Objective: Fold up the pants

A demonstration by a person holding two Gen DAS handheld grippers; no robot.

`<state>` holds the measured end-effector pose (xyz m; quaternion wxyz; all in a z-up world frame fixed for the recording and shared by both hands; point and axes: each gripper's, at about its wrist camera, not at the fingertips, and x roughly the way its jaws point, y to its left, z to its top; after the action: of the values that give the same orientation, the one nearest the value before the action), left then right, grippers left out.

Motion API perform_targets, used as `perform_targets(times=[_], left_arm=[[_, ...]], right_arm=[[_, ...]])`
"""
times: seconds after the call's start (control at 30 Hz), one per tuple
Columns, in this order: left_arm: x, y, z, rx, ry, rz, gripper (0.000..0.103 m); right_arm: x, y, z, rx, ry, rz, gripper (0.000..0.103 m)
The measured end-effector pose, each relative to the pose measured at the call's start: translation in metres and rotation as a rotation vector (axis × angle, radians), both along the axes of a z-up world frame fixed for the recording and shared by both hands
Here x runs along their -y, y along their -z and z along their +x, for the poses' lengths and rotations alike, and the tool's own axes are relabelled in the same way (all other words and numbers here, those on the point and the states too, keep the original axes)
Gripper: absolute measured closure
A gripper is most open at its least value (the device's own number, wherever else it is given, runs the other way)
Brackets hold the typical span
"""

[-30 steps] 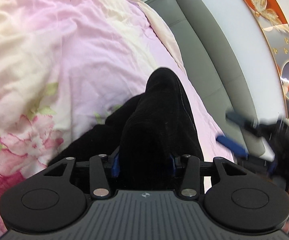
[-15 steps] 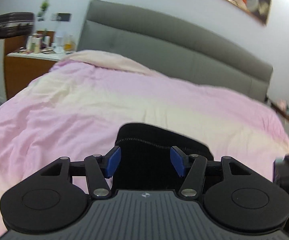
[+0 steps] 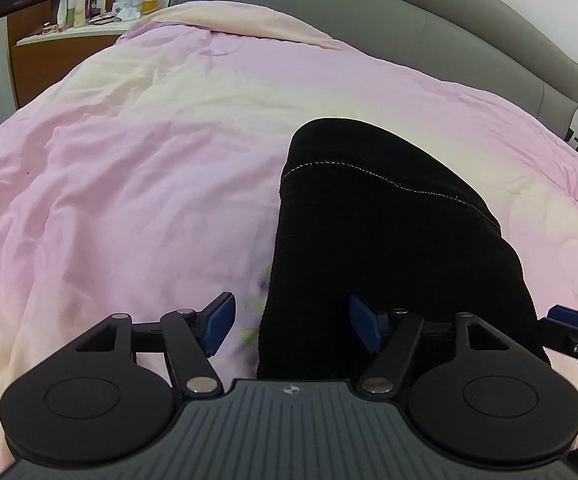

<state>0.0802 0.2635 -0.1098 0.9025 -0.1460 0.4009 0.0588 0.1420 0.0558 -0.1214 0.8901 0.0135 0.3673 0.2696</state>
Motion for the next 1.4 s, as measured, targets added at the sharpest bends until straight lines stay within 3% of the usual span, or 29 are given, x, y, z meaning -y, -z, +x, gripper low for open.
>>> perform_targets(times=[0.17, 0.5, 0.77, 0.8, 0.87, 0.93, 1.0, 1.1, 1.13, 1.3, 1.4], left_arm=[[0.000, 0.000, 0.002, -0.015, -0.004, 0.000, 0.022], [0.001, 0.003, 0.002, -0.008, 0.002, 0.006, 0.018], [-0.004, 0.006, 0.001, -0.016, -0.001, -0.027, 0.015], [-0.003, 0.001, 0.000, -0.016, 0.006, -0.017, 0.021], [0.007, -0.015, -0.003, 0.003, 0.036, 0.104, 0.027], [0.011, -0.032, -0.011, 0.031, 0.046, 0.193, 0.027], [0.003, -0.038, -0.014, 0.007, 0.098, 0.118, 0.027], [-0.026, -0.028, -0.025, -0.015, 0.103, -0.144, 0.030], [-0.033, -0.022, -0.029, -0.024, 0.090, -0.192, 0.033], [-0.050, -0.009, -0.042, -0.036, 0.103, -0.334, 0.036], [-0.056, -0.002, -0.039, -0.044, 0.135, -0.393, 0.034]], right_arm=[[-0.019, 0.027, -0.010, 0.019, -0.016, -0.041, 0.045], [-0.012, 0.035, -0.031, 0.024, 0.031, -0.009, 0.047], [0.002, 0.036, -0.037, -0.063, 0.012, 0.005, 0.047], [0.002, 0.030, -0.035, -0.070, -0.007, -0.008, 0.047], [0.006, 0.014, -0.029, -0.059, -0.055, -0.014, 0.054], [0.013, -0.005, -0.019, -0.009, -0.063, -0.003, 0.055], [0.018, -0.025, -0.001, 0.030, -0.069, 0.028, 0.050], [0.010, -0.051, 0.037, 0.020, -0.169, 0.091, 0.042], [0.002, -0.057, 0.049, 0.027, -0.230, 0.090, 0.041], [-0.054, -0.080, 0.104, 0.023, -0.515, 0.046, 0.014], [-0.094, -0.083, 0.132, -0.003, -0.602, 0.007, 0.012]])
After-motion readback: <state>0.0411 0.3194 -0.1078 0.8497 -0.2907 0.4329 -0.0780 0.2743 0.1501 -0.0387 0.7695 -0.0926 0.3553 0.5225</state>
